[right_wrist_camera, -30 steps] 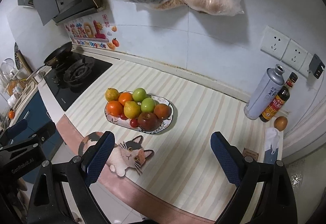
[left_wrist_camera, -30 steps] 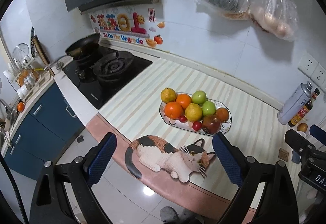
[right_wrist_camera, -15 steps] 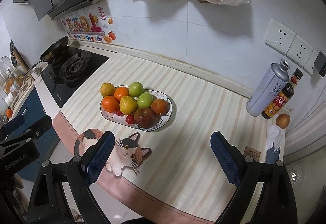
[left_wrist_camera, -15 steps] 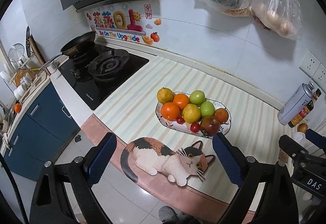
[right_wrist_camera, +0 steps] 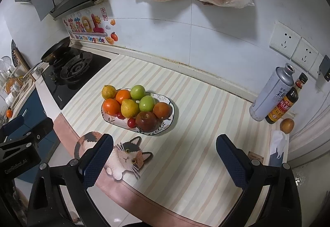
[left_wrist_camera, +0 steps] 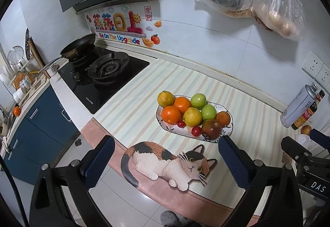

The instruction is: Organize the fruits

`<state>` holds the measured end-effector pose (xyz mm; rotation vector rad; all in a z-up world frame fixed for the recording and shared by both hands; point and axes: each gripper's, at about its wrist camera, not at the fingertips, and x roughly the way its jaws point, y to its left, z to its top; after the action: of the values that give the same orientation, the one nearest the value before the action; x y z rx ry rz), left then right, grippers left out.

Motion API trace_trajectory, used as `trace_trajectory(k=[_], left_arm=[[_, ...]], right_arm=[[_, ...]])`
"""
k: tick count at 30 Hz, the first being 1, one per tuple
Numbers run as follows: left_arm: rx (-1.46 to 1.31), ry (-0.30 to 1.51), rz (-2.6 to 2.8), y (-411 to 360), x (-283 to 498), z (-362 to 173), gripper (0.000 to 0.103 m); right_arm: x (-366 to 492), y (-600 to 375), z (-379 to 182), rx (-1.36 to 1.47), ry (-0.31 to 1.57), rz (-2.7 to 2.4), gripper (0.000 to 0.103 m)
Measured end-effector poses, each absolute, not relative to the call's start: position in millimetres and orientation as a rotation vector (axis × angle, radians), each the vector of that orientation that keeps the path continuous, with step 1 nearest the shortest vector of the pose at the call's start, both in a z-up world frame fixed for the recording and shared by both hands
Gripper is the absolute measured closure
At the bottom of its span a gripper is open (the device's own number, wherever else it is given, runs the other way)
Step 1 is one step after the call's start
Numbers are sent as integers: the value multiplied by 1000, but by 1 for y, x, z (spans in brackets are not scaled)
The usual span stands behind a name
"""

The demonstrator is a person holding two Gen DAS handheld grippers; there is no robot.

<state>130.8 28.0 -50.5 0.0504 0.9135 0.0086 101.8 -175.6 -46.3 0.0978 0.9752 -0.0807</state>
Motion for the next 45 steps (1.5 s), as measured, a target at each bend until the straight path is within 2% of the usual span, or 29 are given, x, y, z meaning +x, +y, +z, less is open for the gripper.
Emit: trace_trajectory(k=[45], left_arm=[[30, 911, 29, 27, 118, -54, 0]], right_arm=[[105, -177, -47, 84, 991, -38, 1]])
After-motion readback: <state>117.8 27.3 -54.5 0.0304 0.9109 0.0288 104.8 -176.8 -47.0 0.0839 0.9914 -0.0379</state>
